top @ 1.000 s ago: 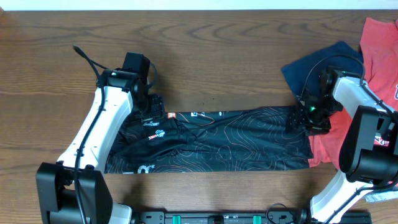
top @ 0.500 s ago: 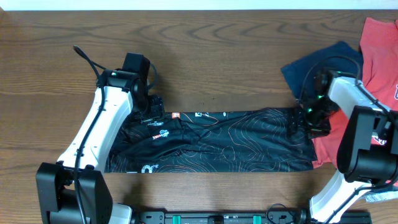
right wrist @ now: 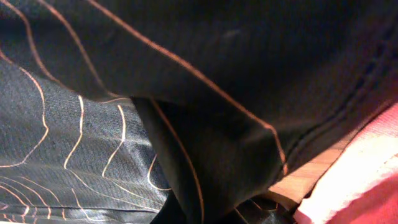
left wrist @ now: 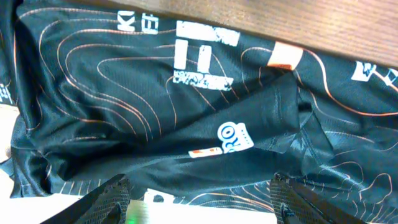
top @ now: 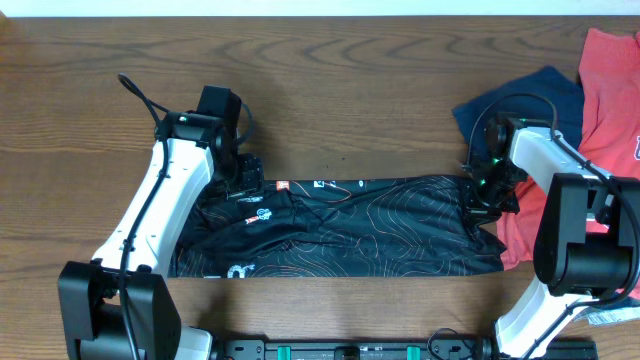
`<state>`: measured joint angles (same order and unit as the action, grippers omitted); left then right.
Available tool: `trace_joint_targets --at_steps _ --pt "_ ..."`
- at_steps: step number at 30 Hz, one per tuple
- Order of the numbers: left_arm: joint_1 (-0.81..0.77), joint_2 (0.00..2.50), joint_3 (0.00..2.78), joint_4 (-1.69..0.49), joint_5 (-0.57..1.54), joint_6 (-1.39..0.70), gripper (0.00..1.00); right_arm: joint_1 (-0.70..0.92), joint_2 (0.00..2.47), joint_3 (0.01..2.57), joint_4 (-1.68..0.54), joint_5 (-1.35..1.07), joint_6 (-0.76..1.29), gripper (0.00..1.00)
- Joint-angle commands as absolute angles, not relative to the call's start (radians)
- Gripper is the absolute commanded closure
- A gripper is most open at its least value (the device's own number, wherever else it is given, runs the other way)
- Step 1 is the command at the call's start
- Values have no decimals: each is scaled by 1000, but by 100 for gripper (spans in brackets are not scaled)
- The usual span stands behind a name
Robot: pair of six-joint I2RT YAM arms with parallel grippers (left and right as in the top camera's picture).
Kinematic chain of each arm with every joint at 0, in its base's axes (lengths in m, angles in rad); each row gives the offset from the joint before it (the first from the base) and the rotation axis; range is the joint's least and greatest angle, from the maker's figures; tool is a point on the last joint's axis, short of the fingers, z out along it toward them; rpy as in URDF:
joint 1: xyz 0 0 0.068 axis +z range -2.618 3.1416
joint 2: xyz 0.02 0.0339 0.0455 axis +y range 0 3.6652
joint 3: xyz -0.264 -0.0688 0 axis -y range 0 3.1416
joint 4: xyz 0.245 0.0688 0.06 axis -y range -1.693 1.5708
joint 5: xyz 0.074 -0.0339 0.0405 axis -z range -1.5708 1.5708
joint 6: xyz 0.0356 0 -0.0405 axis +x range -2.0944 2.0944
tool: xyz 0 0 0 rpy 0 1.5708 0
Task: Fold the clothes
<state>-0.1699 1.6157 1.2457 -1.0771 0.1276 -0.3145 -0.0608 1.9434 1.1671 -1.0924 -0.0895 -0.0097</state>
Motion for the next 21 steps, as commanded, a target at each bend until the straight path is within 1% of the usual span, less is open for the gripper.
trace_joint_targets --at_steps 1,6,11,15,21 --pt "-159 1614 1262 -1097 118 -308 27 -74 1946 1219 -1110 -98 30 99" --pt "-104 1614 1262 -1122 118 -300 26 -54 1918 1364 -1239 -81 67 99" --pt "-52 1614 1262 -1126 122 -301 26 49 1907 1433 -1321 -153 69 99" --pt "-51 1614 1262 -1128 122 -301 26 170 1908 1415 -1308 -199 167 99" --pt "-51 1614 1262 -1128 122 -301 26 373 1910 1409 -1228 -253 305 99"
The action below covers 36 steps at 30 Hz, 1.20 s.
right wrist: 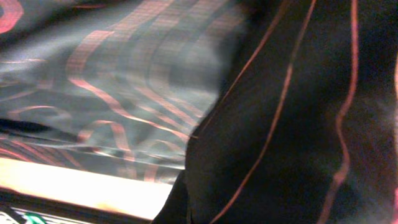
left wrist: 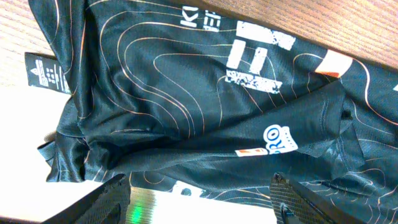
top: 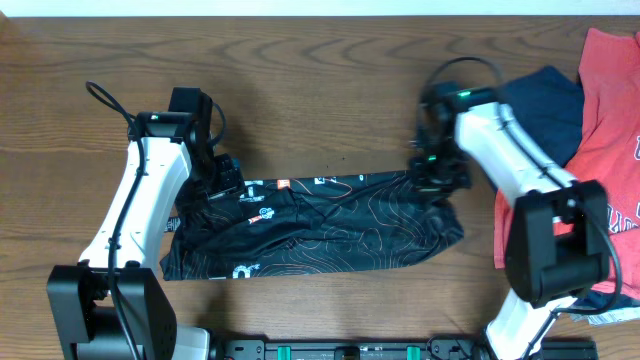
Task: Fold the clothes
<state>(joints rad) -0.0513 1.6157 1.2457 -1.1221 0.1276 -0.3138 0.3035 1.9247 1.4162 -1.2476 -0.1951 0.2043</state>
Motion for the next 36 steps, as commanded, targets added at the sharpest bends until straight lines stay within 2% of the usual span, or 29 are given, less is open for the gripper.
trace_joint_targets --at_steps 1,9,21,24,28,31,34,36 --pt "-51 1614 1262 -1128 122 -301 26 413 1910 1409 -1203 -268 326 99" --pt "-51 1614 1262 -1129 122 -300 27 620 1924 1409 -1063 -293 447 99" --pt "-51 1614 1262 -1129 122 -289 27 722 1933 1409 -952 -343 467 96" --pt "-51 1614 1262 -1129 122 -289 27 733 1933 1409 -949 -345 466 90" --pt "-51 1614 1262 -1129 122 -289 26 746 1933 1409 -913 -363 456 86" --pt "-51 1614 1262 -1129 122 -289 26 760 1933 1409 -846 -461 376 81" --pt "-51 1614 1262 -1129 122 -289 27 771 1933 1409 -803 -524 315 63" --pt "-51 1614 1262 -1129 122 -289 26 772 1933 1409 -805 -484 274 69"
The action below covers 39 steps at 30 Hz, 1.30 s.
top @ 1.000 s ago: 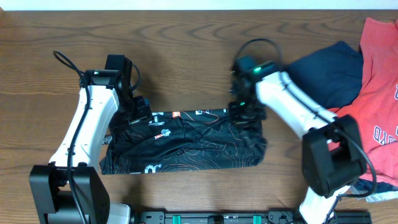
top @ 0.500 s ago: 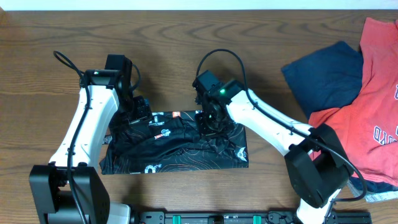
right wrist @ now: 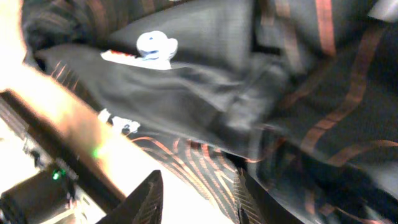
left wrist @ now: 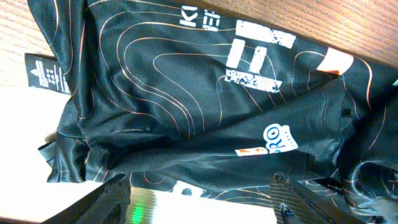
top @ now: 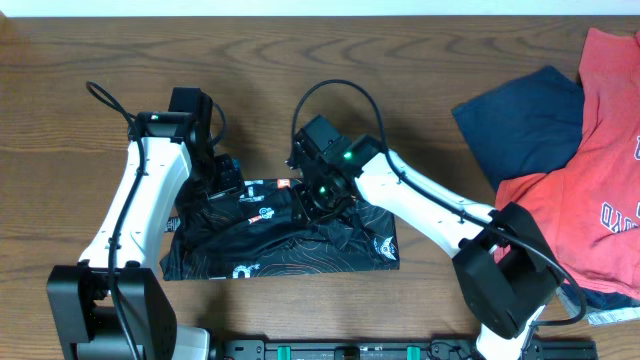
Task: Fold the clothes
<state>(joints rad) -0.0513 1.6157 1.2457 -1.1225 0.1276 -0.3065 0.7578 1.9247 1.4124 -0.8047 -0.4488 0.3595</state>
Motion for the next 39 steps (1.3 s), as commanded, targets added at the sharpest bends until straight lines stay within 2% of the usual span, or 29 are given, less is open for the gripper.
trace_joint_targets --at_steps 1,7,13,18,24,29,34,39 --pt "-51 1614 1262 -1129 122 -289 26 769 1933 1409 -821 -432 273 73" --pt "-51 1614 1262 -1129 122 -289 26 707 1929 1410 -1005 -31 446 70" --pt "-51 1614 1262 -1118 119 -282 26 649 1930 1409 -1057 21 447 66" --pt "-51 1614 1262 -1129 119 -282 26 642 1932 1355 -1055 22 437 67" --pt "-51 1614 1262 -1129 119 -282 26 665 1932 1238 -950 -86 421 69" --pt "-51 1614 1262 -1129 119 -282 26 715 1932 1228 -856 -335 249 73" --pt "-51 1614 1262 -1129 119 -282 26 774 1932 1229 -825 -548 40 70" --pt "-51 1614 1262 -1129 119 -282 26 800 1932 1229 -832 -549 -3 69"
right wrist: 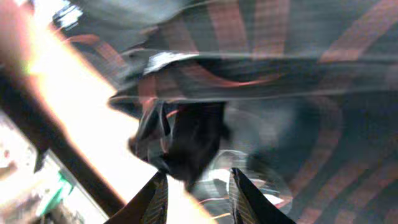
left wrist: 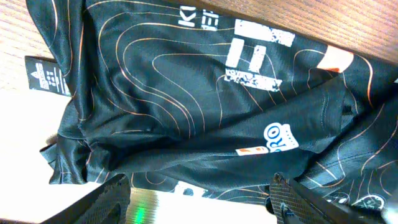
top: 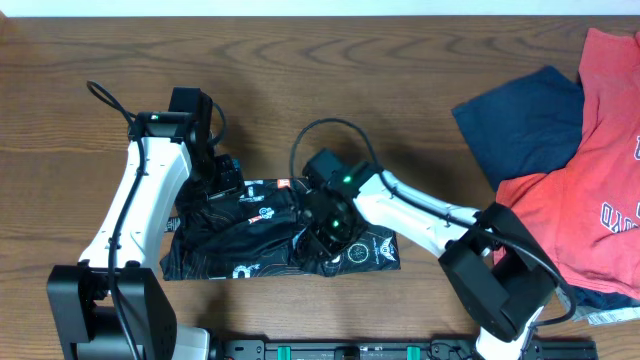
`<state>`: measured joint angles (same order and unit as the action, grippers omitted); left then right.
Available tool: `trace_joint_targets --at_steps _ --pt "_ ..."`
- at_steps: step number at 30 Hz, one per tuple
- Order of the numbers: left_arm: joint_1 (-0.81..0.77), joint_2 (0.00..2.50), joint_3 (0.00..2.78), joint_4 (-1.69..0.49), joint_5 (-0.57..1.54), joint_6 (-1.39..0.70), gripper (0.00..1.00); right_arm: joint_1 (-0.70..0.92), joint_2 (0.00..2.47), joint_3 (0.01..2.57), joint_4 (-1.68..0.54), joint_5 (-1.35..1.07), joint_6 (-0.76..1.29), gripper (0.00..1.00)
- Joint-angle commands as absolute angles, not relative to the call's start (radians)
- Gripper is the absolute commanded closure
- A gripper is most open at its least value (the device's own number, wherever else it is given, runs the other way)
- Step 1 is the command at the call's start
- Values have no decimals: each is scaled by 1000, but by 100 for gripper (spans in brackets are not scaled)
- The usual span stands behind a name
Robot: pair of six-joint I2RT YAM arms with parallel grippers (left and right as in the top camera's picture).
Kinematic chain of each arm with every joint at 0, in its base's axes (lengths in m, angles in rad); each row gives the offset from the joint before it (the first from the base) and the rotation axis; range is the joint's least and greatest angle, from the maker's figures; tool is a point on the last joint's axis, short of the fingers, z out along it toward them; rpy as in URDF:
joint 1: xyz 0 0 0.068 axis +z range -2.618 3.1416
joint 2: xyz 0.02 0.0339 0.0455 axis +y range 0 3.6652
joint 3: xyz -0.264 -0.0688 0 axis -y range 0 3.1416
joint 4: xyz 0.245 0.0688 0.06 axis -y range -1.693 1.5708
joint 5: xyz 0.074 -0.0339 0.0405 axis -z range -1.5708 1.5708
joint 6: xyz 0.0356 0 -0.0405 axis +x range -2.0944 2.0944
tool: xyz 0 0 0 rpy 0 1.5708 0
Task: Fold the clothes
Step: 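Press the folded right end down and open the right gripper, then lift both grippers away from the folded shirt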
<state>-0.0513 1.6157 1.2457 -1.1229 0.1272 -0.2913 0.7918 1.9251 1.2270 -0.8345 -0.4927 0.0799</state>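
A black jersey (top: 250, 255) with thin orange contour lines and white logos lies folded in half, left of the table's middle. My left gripper (top: 225, 178) sits at its upper left corner. In the left wrist view the left gripper (left wrist: 202, 205) is open, its fingers wide apart over the printed cloth (left wrist: 174, 93). My right gripper (top: 333, 238) is down on the middle of the folded jersey. The right wrist view is blurred, but the right gripper (right wrist: 199, 199) is open, with a bunched dark fold (right wrist: 186, 137) just ahead of the gap.
A navy garment (top: 525, 115) and a red shirt (top: 590, 180) lie piled at the right edge of the wooden table (top: 400, 80). A black care label (left wrist: 45, 74) sticks out from the jersey's left edge. Cables loop above both wrists.
My right gripper has moved from the upper middle of the folded jersey towards its front edge, still open. The left arm and the jersey's outline have not changed.
The jersey lay stretched out long, with my right gripper shut on its right end and the left gripper open at its left end. Then the right end was further left and the jersey shorter. Then it lay over the left half with the right fingers apart, and it stays folded now.
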Motion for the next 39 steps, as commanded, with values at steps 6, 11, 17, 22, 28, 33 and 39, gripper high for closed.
trace_joint_targets --at_steps 6,11,17,22,28,33,39 --pt "-51 1614 1262 -1129 119 -282 26 763 1901 1297 -832 -350 125 69" --pt "-51 1614 1262 -1129 119 -282 26 717 1848 1349 -827 -150 201 64" --pt "-51 1614 1262 -1129 119 -282 26 690 1876 1328 -849 -134 229 63" --pt "-51 1614 1262 -1129 119 -282 26 701 1919 1324 -839 -135 232 63" --pt "-51 1614 1262 -1130 119 -282 26 721 1984 1324 -746 -154 231 59" --pt "-51 1614 1262 -1129 119 -282 26 722 2014 1324 -609 -258 230 59" --pt "-51 1614 1262 -1129 119 -282 26 721 2014 1327 -402 -492 168 59"
